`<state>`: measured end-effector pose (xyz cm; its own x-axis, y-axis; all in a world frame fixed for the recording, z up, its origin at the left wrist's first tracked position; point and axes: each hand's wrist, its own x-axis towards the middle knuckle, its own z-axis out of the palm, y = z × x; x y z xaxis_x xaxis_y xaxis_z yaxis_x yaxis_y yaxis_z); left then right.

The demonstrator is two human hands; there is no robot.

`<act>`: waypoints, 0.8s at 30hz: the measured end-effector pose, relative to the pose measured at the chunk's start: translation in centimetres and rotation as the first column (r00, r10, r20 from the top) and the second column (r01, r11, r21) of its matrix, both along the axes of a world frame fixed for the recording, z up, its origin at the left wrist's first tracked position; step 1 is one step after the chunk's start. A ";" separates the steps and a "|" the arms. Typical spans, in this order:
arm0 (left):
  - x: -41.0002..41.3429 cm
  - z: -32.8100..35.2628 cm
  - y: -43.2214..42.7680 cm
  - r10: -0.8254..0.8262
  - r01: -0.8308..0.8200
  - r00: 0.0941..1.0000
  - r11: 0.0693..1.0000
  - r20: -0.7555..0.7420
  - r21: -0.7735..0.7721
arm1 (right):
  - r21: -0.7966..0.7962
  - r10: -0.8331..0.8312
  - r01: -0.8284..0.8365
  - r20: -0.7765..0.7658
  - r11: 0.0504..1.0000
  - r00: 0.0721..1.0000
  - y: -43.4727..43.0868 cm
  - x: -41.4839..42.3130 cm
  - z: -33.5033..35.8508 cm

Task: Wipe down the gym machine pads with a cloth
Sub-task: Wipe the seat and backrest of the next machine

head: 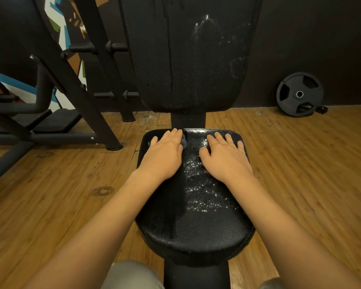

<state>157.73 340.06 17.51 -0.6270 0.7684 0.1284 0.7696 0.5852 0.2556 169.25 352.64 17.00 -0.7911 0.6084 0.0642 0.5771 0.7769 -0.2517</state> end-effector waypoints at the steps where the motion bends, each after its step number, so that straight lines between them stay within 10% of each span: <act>1: 0.1 0.2 0.1 0.007 -0.007 1.000 1.000 -0.012 -0.018 | 0.000 0.000 0.000 0.002 1.000 1.000 0.0 0.0 0.0; 24: 1.5 0.7 2.1 0.108 -0.110 0.994 0.990 -0.025 -0.093 | -0.006 -0.001 0.001 -0.009 1.000 1.000 -0.1 0.0 0.0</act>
<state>159.19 342.12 18.26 -0.7055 0.7051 0.0719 0.7044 0.6863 0.1812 169.27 352.56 17.05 -0.7900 0.6093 0.0676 0.5754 0.7750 -0.2614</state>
